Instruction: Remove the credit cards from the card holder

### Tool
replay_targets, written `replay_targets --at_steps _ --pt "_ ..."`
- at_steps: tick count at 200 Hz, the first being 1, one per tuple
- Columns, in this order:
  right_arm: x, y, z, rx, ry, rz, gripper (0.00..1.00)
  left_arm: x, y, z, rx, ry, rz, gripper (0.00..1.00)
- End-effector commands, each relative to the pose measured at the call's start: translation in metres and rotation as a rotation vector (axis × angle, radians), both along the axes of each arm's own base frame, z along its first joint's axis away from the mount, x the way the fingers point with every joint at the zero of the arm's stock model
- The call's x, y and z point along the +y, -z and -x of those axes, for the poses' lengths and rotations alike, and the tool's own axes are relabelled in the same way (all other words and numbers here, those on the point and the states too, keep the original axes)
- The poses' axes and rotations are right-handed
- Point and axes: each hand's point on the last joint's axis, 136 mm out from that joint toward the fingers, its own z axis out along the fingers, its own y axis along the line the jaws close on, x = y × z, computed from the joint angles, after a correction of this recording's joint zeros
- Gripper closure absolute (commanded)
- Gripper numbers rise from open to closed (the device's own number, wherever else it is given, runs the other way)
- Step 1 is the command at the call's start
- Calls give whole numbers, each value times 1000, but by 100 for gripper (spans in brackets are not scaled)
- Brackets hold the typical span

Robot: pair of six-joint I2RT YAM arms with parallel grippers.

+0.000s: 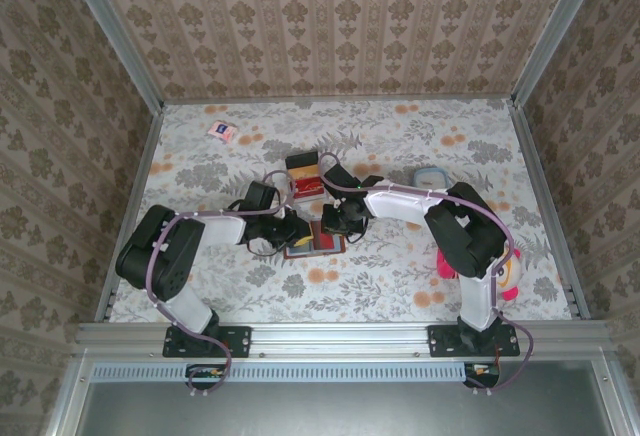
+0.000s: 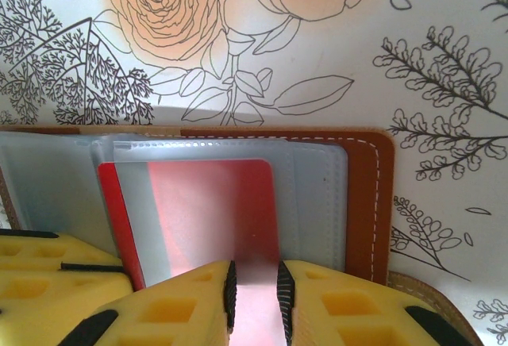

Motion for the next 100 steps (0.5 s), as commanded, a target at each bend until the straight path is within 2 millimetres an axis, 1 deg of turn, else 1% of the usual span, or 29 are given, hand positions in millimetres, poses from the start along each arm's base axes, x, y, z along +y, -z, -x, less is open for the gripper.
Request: replay_targets --at_steps 1,100 --pt "-11 28 16 80 -11 68 73 -6 -1 -3 -13 23 14 88" --pt "-10 33 19 97 -17 59 74 -9 0 -4 -14 35 26 87"
